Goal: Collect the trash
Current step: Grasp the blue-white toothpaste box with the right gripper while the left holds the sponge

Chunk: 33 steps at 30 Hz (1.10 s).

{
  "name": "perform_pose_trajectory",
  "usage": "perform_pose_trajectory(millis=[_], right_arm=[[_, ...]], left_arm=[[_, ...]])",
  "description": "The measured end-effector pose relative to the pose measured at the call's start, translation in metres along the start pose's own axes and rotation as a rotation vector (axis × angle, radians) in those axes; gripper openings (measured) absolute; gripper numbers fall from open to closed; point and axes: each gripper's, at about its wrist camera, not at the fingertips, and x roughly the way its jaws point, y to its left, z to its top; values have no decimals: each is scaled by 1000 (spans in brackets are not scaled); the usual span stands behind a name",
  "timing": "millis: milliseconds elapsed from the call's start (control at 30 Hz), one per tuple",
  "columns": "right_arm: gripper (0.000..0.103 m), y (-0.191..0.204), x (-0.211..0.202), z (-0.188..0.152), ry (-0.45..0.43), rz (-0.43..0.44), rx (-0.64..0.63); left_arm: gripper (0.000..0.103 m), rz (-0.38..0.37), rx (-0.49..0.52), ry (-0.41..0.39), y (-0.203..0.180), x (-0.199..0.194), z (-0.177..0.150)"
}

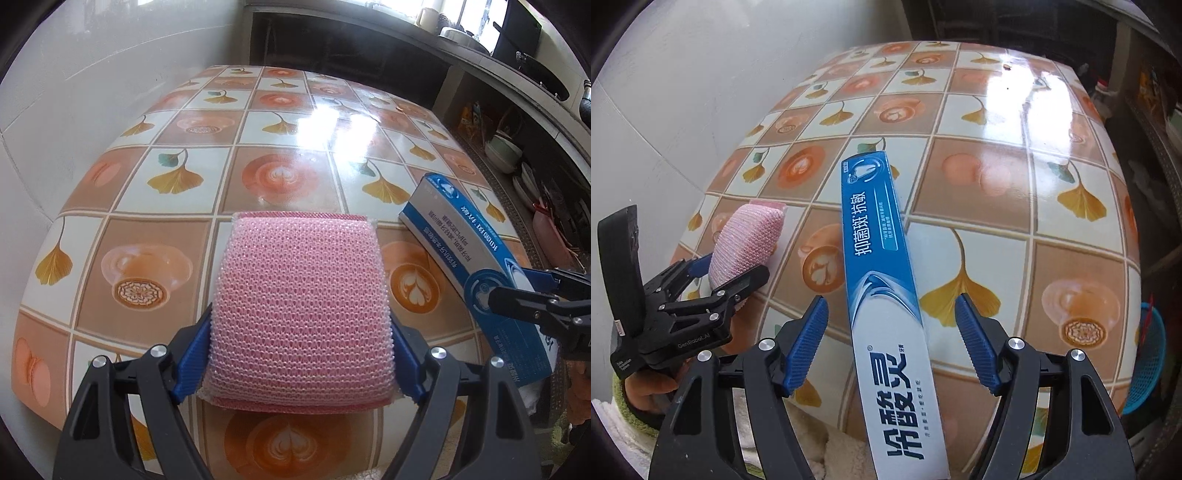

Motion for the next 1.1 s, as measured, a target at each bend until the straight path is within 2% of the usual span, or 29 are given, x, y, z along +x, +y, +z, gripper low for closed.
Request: perform_pose_trajectory(millis=[200, 267, 600, 733, 1100], right_arm=[[66, 3, 11, -3, 16, -33, -15], [60, 1, 13, -3, 24, -29, -4], [45, -1, 15, -2, 28, -45, 6], [35, 1, 16, -3, 28, -48, 2], [34, 1, 8, -3, -6, -37, 23]], left_arm=[[80, 51, 51, -7, -6, 3, -4], [80, 58, 57, -9, -7, 3, -4], [80, 72, 66, -17, -7, 3, -4], [80, 75, 72, -18, -8, 3, -5], [79, 73, 61, -26, -4, 0, -5]])
